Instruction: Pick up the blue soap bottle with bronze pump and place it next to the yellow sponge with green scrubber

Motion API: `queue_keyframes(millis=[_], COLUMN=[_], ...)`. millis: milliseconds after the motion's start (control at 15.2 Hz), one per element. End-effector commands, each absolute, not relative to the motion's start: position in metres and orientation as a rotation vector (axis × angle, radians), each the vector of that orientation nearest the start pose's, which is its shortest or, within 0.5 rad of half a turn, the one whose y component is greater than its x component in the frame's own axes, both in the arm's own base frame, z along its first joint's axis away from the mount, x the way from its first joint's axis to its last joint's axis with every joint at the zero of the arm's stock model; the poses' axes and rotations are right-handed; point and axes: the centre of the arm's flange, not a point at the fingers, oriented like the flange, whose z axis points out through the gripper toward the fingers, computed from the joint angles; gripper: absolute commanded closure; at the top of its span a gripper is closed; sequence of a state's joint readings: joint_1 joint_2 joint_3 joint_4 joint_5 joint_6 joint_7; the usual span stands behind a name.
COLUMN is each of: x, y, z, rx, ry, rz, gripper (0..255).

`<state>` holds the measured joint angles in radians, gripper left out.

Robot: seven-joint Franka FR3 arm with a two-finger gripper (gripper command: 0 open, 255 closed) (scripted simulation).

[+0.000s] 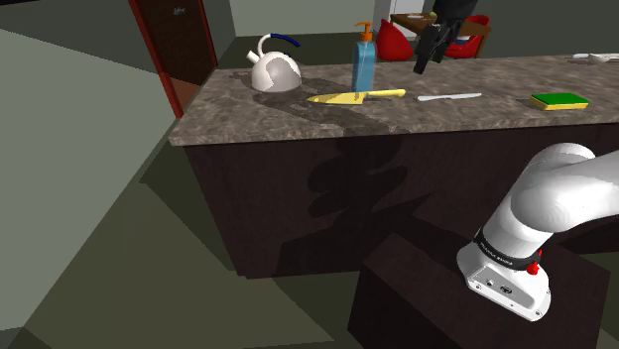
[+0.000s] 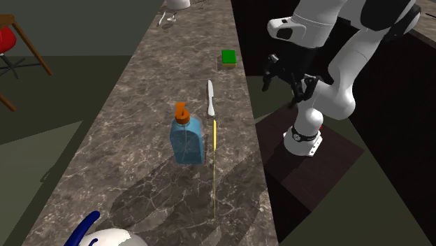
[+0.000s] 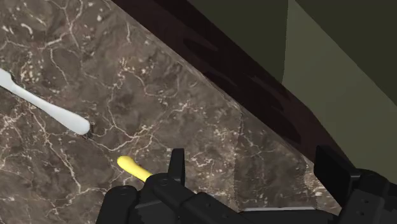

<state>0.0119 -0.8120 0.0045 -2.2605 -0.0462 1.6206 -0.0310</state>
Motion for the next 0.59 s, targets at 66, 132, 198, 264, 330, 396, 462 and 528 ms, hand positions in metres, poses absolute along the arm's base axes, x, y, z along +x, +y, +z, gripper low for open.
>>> queue_keyframes(millis=[66,132,198,264,330,396,462,528], x=[0.316,0.328,0.341,0.353,0.365,0.377,0.389,0.401], y=[0.000,0.000,-0.001,-0.003,-0.005,-0.007,-0.010,-0.013], z=[0.649,0.649,0.649,0.649,0.649,0.650,0.650,0.651], rx=[-3.177,-3.173,-3.168,-3.163,-3.156,-3.149,-3.141,-3.132], ry=[-0.019,0.033,0.085,0.136,0.188,0.239,0.290,0.341], rz=[-0.284,-0.293,-0.303,-0.312,-0.322,-0.331,-0.340,-0.349], gripper=[0,0,0,0,0,0,0,0])
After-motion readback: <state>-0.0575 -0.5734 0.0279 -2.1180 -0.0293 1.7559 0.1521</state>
